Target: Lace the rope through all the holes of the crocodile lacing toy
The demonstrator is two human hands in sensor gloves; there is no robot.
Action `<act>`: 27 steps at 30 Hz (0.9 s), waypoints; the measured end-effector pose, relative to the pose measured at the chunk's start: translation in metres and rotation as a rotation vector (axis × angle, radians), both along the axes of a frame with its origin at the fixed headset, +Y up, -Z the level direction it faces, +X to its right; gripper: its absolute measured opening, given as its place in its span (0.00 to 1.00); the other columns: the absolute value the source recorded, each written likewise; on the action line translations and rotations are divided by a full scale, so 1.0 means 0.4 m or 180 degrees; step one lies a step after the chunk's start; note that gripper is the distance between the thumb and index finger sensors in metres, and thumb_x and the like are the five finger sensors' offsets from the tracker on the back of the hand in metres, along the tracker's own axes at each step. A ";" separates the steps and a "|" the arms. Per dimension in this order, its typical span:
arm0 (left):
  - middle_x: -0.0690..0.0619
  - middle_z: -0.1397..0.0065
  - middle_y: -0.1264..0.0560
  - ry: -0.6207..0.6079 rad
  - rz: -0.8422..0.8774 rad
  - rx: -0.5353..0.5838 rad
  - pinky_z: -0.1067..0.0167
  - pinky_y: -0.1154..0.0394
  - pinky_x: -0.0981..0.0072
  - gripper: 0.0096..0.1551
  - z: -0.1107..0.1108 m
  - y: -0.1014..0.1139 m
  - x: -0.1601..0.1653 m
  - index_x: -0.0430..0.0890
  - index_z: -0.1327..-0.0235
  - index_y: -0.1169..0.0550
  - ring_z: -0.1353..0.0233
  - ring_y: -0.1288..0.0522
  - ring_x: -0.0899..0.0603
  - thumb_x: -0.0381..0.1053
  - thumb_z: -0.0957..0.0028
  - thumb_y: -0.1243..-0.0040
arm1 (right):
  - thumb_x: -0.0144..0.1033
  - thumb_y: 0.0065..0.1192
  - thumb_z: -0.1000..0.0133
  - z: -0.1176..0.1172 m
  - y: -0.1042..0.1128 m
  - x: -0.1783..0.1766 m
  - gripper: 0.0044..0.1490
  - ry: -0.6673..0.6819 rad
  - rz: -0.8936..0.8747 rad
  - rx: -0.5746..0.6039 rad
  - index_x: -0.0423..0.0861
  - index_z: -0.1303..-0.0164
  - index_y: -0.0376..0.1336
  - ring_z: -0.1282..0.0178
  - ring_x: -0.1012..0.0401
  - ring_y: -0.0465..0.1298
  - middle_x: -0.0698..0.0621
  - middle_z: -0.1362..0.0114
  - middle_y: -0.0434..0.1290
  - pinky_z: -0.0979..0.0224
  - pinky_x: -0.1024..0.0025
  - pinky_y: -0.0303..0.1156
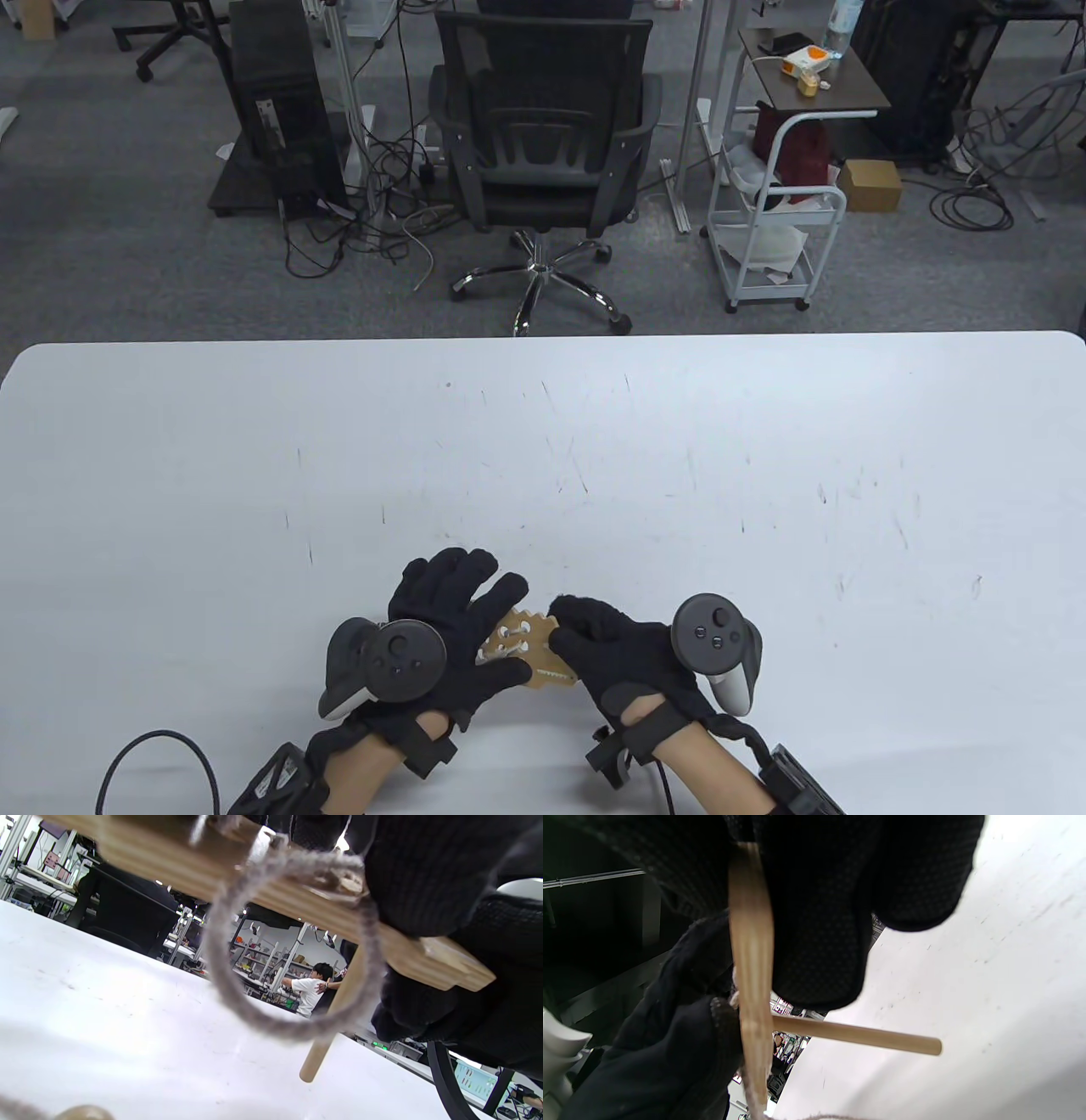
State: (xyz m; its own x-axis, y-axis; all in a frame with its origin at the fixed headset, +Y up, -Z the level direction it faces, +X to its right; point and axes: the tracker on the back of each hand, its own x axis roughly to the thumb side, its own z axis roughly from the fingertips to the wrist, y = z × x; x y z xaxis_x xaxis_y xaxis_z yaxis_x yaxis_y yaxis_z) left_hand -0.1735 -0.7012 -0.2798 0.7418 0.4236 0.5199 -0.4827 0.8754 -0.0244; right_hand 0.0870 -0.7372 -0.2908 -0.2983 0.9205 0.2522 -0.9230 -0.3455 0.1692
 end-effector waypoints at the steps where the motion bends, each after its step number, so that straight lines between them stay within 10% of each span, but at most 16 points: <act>1: 0.49 0.15 0.48 0.0015 0.0016 0.0026 0.23 0.61 0.32 0.53 0.001 0.003 -0.002 0.64 0.22 0.37 0.16 0.56 0.34 0.68 0.62 0.25 | 0.43 0.71 0.49 -0.001 0.000 0.004 0.32 -0.0031 -0.0013 -0.0015 0.38 0.40 0.68 0.60 0.59 0.90 0.47 0.47 0.86 0.49 0.60 0.80; 18: 0.51 0.28 0.30 0.0343 0.0630 0.0345 0.25 0.43 0.42 0.43 0.013 0.048 -0.059 0.60 0.27 0.30 0.30 0.34 0.41 0.66 0.58 0.28 | 0.43 0.70 0.48 -0.028 -0.001 0.068 0.32 -0.0399 -0.0246 -0.0154 0.38 0.40 0.68 0.59 0.58 0.90 0.47 0.47 0.86 0.48 0.59 0.80; 27: 0.55 0.54 0.11 0.0145 0.0732 0.0266 0.39 0.25 0.47 0.23 0.000 0.037 -0.050 0.56 0.54 0.11 0.51 0.17 0.45 0.63 0.59 0.27 | 0.43 0.70 0.48 -0.038 0.004 0.103 0.32 -0.0598 -0.0430 -0.0164 0.38 0.39 0.67 0.59 0.58 0.90 0.47 0.46 0.86 0.48 0.59 0.80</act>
